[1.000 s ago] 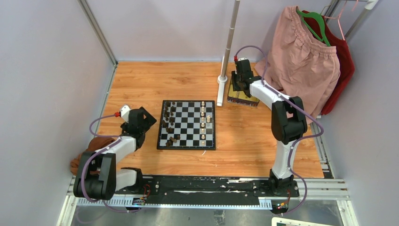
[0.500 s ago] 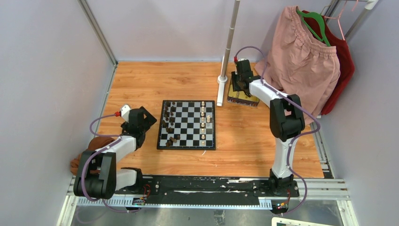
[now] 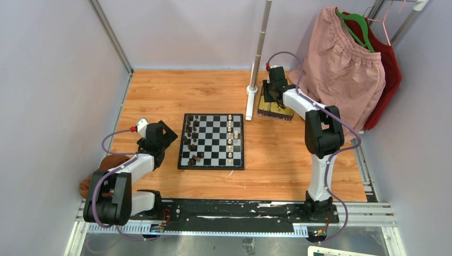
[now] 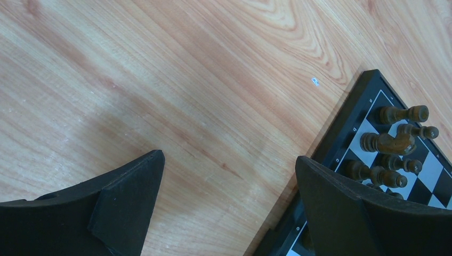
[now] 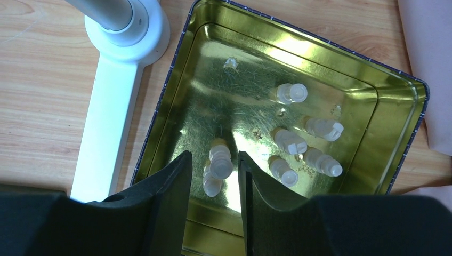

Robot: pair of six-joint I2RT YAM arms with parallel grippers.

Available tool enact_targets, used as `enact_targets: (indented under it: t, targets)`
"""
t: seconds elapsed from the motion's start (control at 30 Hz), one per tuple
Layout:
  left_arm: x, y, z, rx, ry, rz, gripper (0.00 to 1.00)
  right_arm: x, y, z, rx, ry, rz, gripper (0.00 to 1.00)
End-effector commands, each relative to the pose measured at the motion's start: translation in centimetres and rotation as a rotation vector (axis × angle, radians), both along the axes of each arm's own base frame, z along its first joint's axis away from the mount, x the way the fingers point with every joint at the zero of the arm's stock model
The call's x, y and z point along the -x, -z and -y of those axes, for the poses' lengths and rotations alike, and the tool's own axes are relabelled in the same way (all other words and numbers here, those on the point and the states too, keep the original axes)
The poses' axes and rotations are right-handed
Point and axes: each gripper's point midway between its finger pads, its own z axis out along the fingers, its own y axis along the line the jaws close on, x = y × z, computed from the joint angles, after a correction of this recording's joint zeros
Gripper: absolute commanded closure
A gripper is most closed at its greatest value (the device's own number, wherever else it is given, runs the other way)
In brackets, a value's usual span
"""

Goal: Set up the chess pieces on the board
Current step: Pick up the chess piece from the storage box.

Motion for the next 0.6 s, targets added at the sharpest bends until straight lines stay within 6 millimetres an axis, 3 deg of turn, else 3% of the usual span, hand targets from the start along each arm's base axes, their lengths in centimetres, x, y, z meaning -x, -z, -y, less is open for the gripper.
enact_targets:
  t: [0.0, 0.4, 0.57]
  targets:
    - [-0.5, -0.4, 0.3, -0.010, 0.015, 0.006, 0.00, -0.6, 0.5, 0.3, -0.007, 0.001, -0.010, 0.59]
    - [-0.5, -0.4, 0.3, -0.011, 0.017, 0.006, 0.00, -0.6, 1.6, 0.3, -0.004, -0.001, -0.031, 0.61]
    - [-0.5, -0.4, 0.3, -0.010, 0.016, 0.007, 0.00, -0.6, 1.7, 0.3, -0.005, 0.001, -0.034, 0.74]
